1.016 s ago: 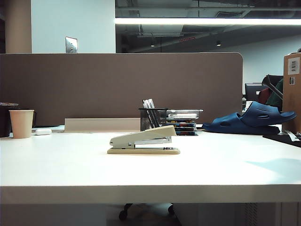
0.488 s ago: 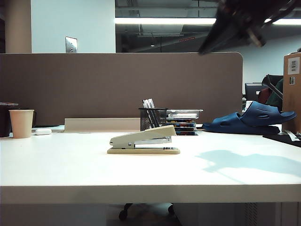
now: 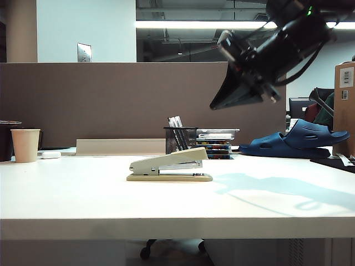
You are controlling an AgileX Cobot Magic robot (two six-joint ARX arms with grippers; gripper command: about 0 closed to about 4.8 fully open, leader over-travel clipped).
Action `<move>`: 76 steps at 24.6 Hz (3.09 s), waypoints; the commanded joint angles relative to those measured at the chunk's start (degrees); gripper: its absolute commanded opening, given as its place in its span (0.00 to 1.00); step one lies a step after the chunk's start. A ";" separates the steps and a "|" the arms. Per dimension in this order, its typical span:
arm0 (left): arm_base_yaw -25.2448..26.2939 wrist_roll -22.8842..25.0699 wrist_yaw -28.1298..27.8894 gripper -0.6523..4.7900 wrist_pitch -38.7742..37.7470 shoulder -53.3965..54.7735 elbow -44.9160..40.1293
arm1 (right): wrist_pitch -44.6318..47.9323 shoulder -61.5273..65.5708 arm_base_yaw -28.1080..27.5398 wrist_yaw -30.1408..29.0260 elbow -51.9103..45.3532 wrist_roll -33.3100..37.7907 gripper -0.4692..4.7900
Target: Press the stapler down.
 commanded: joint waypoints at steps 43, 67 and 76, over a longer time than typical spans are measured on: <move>0.00 0.26 -1.53 0.11 0.59 0.00 0.11 | 14.08 15.32 0.96 0.44 0.46 7.76 0.07; 0.00 0.26 -1.49 0.11 0.59 0.00 0.13 | 10.34 16.04 0.96 2.62 0.46 7.72 0.07; 0.00 0.26 -1.51 0.11 0.59 0.00 0.11 | 10.75 15.67 0.96 2.36 0.87 7.72 0.07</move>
